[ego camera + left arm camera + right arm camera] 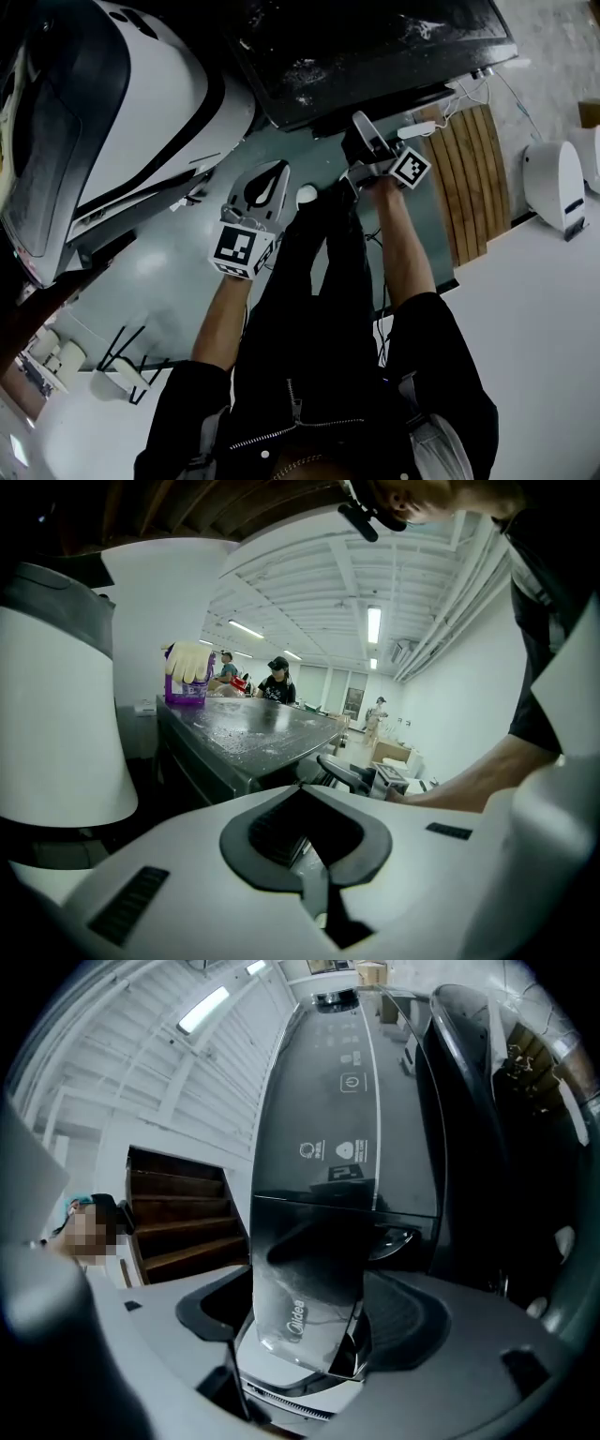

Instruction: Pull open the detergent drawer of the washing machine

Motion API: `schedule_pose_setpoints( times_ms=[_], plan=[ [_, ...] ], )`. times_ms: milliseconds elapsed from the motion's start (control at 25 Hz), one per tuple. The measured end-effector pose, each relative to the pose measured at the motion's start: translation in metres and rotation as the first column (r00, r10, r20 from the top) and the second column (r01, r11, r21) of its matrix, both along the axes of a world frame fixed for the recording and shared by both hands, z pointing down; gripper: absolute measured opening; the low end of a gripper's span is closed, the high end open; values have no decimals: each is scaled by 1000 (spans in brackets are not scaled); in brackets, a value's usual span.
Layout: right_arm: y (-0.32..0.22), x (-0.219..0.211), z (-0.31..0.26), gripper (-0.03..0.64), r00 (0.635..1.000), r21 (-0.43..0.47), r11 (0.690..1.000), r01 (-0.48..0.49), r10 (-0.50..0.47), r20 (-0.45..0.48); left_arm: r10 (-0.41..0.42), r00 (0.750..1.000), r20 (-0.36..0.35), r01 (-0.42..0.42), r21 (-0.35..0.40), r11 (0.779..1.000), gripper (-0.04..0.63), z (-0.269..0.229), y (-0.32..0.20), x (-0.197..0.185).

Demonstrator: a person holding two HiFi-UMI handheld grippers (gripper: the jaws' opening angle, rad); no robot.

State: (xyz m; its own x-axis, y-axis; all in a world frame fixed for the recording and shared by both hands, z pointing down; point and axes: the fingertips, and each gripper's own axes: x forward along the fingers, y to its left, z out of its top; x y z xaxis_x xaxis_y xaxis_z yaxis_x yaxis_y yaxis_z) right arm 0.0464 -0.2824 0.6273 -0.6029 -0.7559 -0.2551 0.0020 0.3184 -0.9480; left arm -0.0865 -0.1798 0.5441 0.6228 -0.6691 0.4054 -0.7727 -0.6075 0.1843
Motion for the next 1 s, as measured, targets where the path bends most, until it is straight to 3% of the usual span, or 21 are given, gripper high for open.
schedule_pose_setpoints(
  times_ms=[320,520,1000],
  plan=[
    [-9,3,4,330,994,32,999,25,-28,106,-50,998,33,51,-41,998,20,15,10,-29],
    [-11,3,4,328,986,15,1000,-26,23,167,-70,997,40,72,-59,996,20,24,14,-41],
    [-11,6,3,339,983,-18,1000,-16,19,182,-101,994,27,103,-80,991,20,27,16,-49]
  ],
)
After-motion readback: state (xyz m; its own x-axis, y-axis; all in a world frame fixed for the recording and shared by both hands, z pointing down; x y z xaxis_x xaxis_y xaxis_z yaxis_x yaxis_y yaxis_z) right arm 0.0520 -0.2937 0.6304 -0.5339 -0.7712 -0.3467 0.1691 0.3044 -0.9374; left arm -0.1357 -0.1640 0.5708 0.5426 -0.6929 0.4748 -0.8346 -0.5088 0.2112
